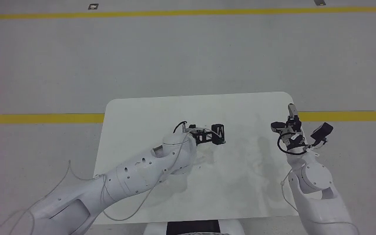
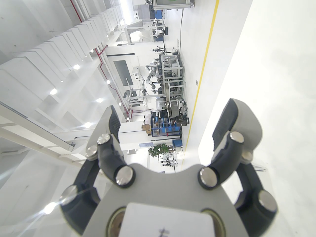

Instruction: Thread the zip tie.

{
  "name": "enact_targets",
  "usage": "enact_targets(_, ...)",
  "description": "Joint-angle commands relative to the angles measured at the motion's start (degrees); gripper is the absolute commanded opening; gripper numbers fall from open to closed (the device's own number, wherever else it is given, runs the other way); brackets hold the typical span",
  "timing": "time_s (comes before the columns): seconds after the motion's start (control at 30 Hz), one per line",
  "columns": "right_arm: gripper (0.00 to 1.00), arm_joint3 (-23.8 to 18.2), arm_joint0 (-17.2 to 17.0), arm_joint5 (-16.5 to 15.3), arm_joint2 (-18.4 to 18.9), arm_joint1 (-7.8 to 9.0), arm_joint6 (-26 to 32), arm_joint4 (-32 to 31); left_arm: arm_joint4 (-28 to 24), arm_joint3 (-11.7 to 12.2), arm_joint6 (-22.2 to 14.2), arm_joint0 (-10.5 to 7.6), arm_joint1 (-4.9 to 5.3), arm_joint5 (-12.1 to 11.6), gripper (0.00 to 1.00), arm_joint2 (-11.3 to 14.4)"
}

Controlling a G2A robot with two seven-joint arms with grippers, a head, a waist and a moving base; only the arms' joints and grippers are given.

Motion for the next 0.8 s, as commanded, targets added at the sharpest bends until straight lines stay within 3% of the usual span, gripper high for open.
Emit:
enact_targets(0.0, 1.00, 0.0, 0.0, 0.0, 0.0, 0.00, 0.0, 0.0, 0.0, 0.0, 0.0, -0.02, -0.02, 0.0, 0.00, 0.0)
enact_targets(0.2, 1.00, 0.0, 0.0, 0.0, 0.0, 0.00, 0.0, 0.0, 0.0, 0.3, 0.2, 0.10, 0.00, 0.2, 0.00, 0.0)
enact_targets(0.37, 1.00, 0.0, 0.0, 0.0, 0.0, 0.00, 0.0, 0.0, -1.0, 2.1, 3.7, 1.25, 0.93, 0.0, 0.00, -2.7)
enact_targets(0.5, 1.00, 0.0, 0.0, 0.0, 0.0, 0.00, 0.0, 0.0, -0.2, 1.4, 9.7, 2.50, 3.20, 0.0, 0.00, -4.2)
enact_targets(0.77, 1.00, 0.0, 0.0, 0.0, 0.0, 0.00, 0.0, 0.0, -1.8, 0.7, 23.0, 4.42, 10.10, 0.0, 0.00, -6.4)
